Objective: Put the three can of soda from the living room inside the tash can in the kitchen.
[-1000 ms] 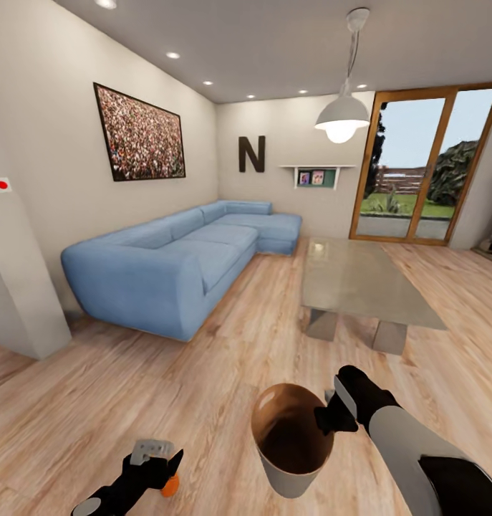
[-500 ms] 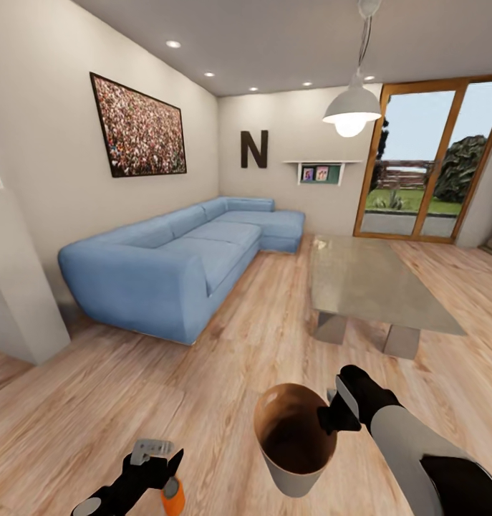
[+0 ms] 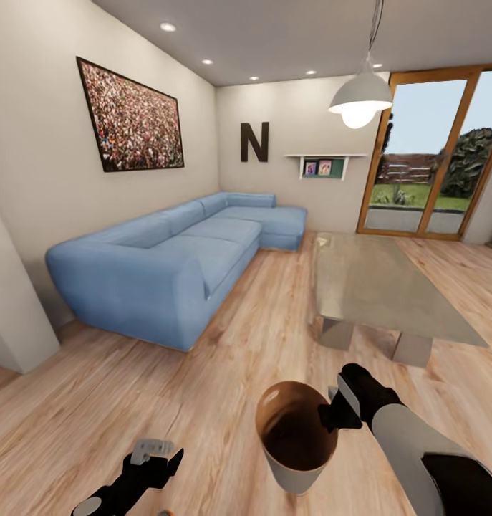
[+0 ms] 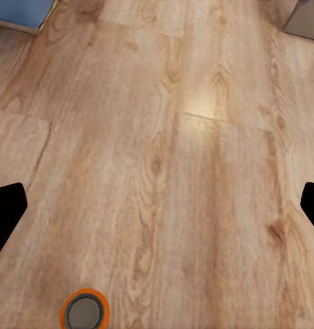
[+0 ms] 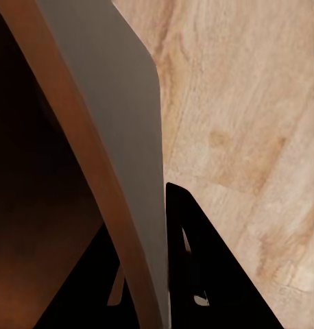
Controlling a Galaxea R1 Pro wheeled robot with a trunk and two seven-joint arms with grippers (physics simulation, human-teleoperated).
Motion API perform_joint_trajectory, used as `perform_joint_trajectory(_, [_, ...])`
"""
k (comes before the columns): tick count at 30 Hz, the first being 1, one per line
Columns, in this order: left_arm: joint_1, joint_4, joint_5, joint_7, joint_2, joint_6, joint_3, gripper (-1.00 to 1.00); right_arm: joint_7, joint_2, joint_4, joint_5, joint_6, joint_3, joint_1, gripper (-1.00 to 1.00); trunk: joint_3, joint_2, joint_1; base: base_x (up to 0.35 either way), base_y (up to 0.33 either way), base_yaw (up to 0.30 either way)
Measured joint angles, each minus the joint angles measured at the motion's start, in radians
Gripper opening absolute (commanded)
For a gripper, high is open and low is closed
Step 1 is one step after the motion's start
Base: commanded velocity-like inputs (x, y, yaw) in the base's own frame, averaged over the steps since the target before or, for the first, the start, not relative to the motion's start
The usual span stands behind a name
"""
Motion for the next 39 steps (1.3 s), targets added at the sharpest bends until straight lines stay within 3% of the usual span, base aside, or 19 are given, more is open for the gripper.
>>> perform_joint_trajectory(2, [0.000, 0.000, 0.000, 0.000, 0.000, 0.000, 0.000, 1.00, 0.002, -0.014, 0.005, -0.013, 0.001, 0.000, -0.012, -1.00, -0.003, 0.000, 0.000, 0.258, 0.000, 0.000])
perform_joint_trajectory(6, [0.000, 0.000, 0.000, 0.000, 0.000, -0.004, 0.000, 1.00, -0.001, -0.036, 0.000, 0.015, -0.001, 0.002, -0.040, -1.00, -0.009, 0.000, 0.000, 0.112, 0.000, 0.000])
perform_joint_trajectory(11, [0.000, 0.000, -0.001, 0.004, -0.003, -0.001, 0.001, 1.00, 0.003, -0.067, 0.019, -0.019, 0.001, -0.001, -0.095, -1.00, -0.020, -0.007, 0.004, 0.026, 0.000, 0.000])
perform_joint_trajectory(15, [0.000, 0.002, -0.004, 0.004, -0.003, 0.000, 0.001, 1.00, -0.001, -0.075, 0.024, 0.017, -0.001, 0.003, -0.129, -1.00, -0.039, -0.035, 0.019, 0.004, 0.000, 0.000])
perform_joint_trajectory(17, [0.000, 0.003, -0.006, 0.004, -0.003, 0.000, 0.002, 1.00, 0.000, -0.076, 0.042, 0.002, 0.000, 0.002, -0.150, -1.00, -0.049, -0.049, 0.027, 0.001, 0.000, 0.000])
perform_joint_trajectory(20, [0.000, 0.010, -0.011, 0.006, -0.003, 0.001, 0.002, 1.00, 0.002, -0.077, 0.133, -0.012, 0.001, 0.005, -0.230, -1.00, -0.063, -0.070, 0.038, 0.000, 0.000, 0.000])
perform_joint_trajectory(23, [0.000, 0.017, -0.015, 0.018, -0.005, 0.007, 0.003, 1.00, 0.000, -0.077, 0.216, 0.002, 0.000, 0.011, -0.302, -1.00, -0.077, -0.091, 0.050, 0.000, 0.000, 0.000])
perform_joint_trajectory(28, [-0.017, 0.059, -0.013, 0.083, -0.004, 0.061, 0.001, 1.00, 0.002, -0.077, 0.292, -0.006, 0.000, 0.045, -0.370, -1.00, -0.100, -0.126, 0.069, 0.000, 0.000, 0.000])
perform_joint_trajectory(29, [-0.058, 0.067, -0.012, 0.107, -0.003, 0.121, 0.000, 1.00, 0.002, -0.076, 0.313, -0.009, 0.001, 0.066, -0.389, -1.00, -0.105, -0.133, 0.073, 0.000, 0.000, 0.000])
perform_joint_trajectory(33, [-0.164, 0.092, -0.014, 0.143, -0.002, 0.247, 0.001, 1.00, -0.001, -0.077, 0.349, 0.011, 0.000, 0.100, -0.425, -1.00, -0.124, -0.161, 0.088, 0.000, 0.000, 0.000])
perform_joint_trajectory(36, [-0.396, 0.197, -0.011, 0.247, -0.001, 0.443, 0.003, 1.00, 0.000, -0.080, 0.375, 0.007, 0.000, 0.103, -0.466, -1.00, -0.138, -0.182, 0.100, 0.000, 0.000, 0.000])
perform_joint_trajectory(39, [-0.513, 0.284, 0.000, 0.290, -0.001, 0.498, 0.004, 1.00, 0.003, -0.080, 0.380, -0.006, 0.000, 0.093, -0.478, -1.00, -0.152, -0.203, 0.111, 0.000, 0.000, 0.000])
